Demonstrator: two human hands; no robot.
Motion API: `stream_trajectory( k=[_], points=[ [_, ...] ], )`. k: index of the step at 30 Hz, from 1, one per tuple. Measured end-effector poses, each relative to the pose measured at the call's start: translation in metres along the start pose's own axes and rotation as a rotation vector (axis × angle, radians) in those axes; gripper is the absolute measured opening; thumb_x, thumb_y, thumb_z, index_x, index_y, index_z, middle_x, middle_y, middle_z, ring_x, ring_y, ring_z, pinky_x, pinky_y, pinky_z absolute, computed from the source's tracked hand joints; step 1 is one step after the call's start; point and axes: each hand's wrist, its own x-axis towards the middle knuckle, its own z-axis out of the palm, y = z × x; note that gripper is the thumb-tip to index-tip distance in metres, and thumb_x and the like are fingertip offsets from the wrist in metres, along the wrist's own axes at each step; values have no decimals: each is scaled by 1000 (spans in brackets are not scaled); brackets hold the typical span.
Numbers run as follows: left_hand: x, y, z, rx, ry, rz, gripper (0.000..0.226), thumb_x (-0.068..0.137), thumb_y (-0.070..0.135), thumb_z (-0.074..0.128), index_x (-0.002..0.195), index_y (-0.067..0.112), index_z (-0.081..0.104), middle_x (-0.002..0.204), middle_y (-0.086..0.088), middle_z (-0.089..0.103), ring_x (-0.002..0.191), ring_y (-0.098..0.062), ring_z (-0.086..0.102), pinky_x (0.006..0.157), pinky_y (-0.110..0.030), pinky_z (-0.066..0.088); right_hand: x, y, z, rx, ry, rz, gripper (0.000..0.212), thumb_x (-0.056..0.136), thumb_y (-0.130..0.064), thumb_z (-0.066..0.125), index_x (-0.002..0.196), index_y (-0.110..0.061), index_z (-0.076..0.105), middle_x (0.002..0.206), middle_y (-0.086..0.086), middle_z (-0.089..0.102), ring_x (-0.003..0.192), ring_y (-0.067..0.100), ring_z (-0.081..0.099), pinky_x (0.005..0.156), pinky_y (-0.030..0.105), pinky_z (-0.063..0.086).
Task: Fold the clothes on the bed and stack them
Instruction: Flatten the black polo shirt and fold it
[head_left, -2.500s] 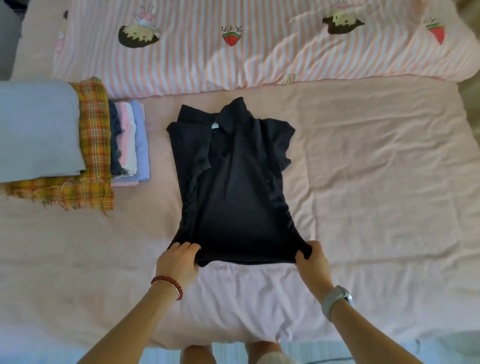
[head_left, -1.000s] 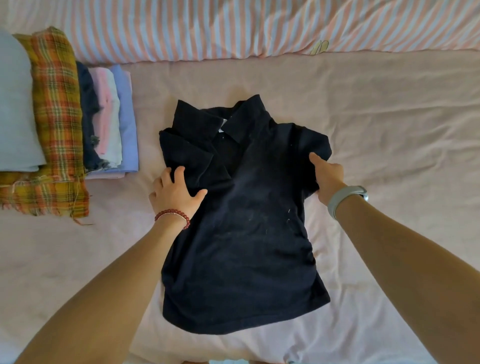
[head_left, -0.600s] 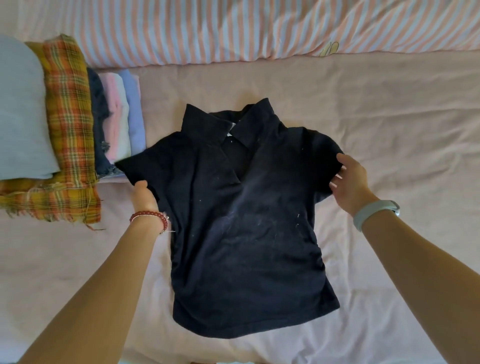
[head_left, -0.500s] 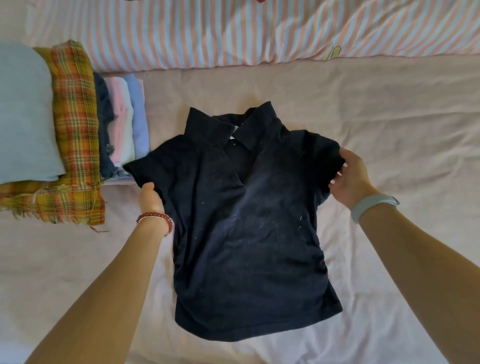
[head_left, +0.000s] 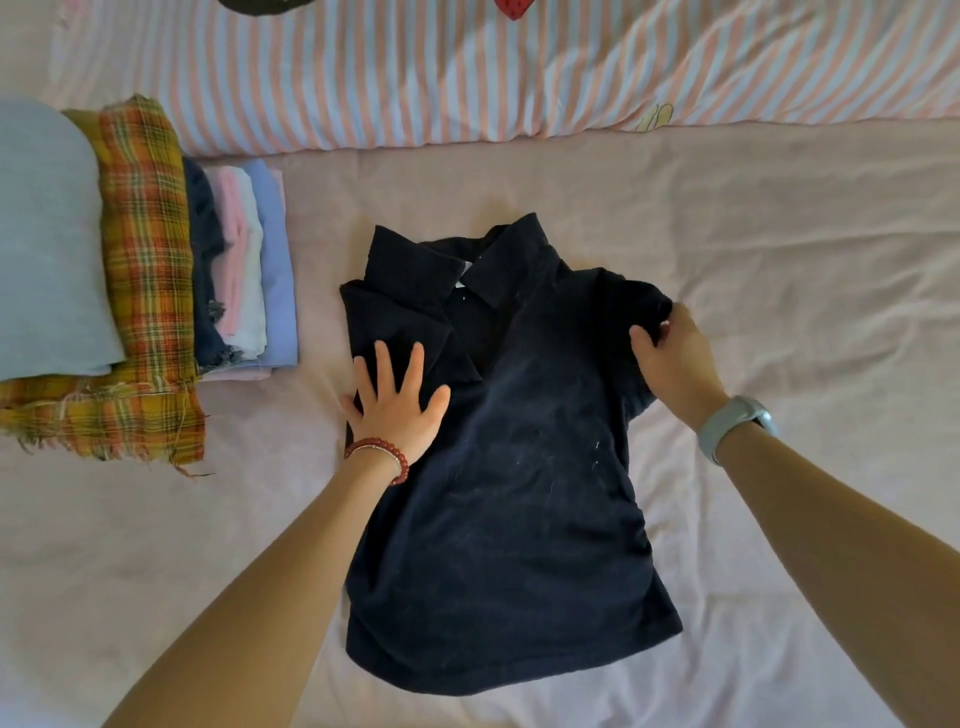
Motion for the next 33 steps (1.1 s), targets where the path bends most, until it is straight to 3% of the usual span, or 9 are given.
stream_trajectory(
  k=[4, 9, 12, 15, 17, 20, 26, 30, 33],
  points=[
    [8, -3, 3, 49, -29, 0, 61, 96, 50, 24, 146, 37, -8, 155, -4, -21, 141, -29, -21, 112, -53, -4, -3, -21, 5, -206, 146, -202, 24, 97, -26, 40, 110, -6, 42, 80, 15, 59, 72, 38, 55, 58, 35, 33],
    [5, -6, -5, -162, 139, 55, 46, 99, 35, 32, 145, 30, 28, 157, -6, 5, 143, -29, 0, 115, -48, 7, -16, -59, 45, 243, -350, -111, 32, 96, -24, 45, 124, -7, 46, 78, 2, 57, 60, 15, 56, 56, 28, 46],
    [9, -10, -20, -372, 385, 46, 41, 97, 22, 42, 137, 14, 42, 151, -14, 23, 138, -30, 22, 111, -40, 22, -20, -52, 54, -24, -279, -291, 34, 98, -19, 37, 129, -9, 49, 109, 12, 59, 89, 26, 56, 75, 30, 45],
    [23, -15, -33, -391, 371, -56, 59, 96, 26, 46, 147, 15, 20, 154, -15, 14, 140, -33, 17, 111, -43, 22, -27, -34, 57, -283, -21, -539, 43, 97, -14, 38, 139, -4, 39, 135, 18, 43, 123, 34, 42, 96, 41, 42],
    [30, -13, -34, -293, 277, -90, 71, 95, 36, 46, 149, 21, 3, 156, -13, 2, 141, -36, 11, 110, -51, 20, -33, -23, 64, -546, -73, -604, 52, 99, -23, 34, 146, -7, 22, 152, 18, 21, 140, 35, 19, 112, 50, 22],
    [30, -11, -22, -108, 180, -73, 78, 92, 46, 45, 148, 28, -7, 156, -11, -6, 142, -34, 3, 110, -55, 16, -43, -10, 78, -702, -194, -573, 57, 100, -33, 27, 149, -12, 6, 156, 14, -2, 144, 31, -1, 115, 52, 8],
    [17, -5, -4, -53, 323, -55, 70, 92, 38, 48, 149, 24, 10, 156, -16, 2, 143, -35, 3, 111, -53, 17, -92, 12, 71, -176, 44, -340, 57, 88, -33, 51, 138, -7, 40, 136, 15, 44, 123, 31, 45, 98, 40, 39],
    [-15, 22, 11, -44, 536, 196, 51, 86, 18, 57, 135, 10, 45, 142, -20, 37, 131, -39, 33, 99, -56, 30, -131, 53, 52, -159, -124, -46, 54, 85, -34, 61, 133, -19, 42, 111, -2, 58, 105, 21, 54, 91, 34, 41],
    [-37, 48, 23, -226, 366, 291, 47, 89, 23, 55, 134, 11, 44, 103, -4, 61, 95, -27, 58, 76, -41, 44, -150, 75, 49, -225, -220, 53, 42, 87, -38, 56, 124, -22, 45, 106, -4, 64, 98, 23, 59, 83, 31, 43]
  ],
)
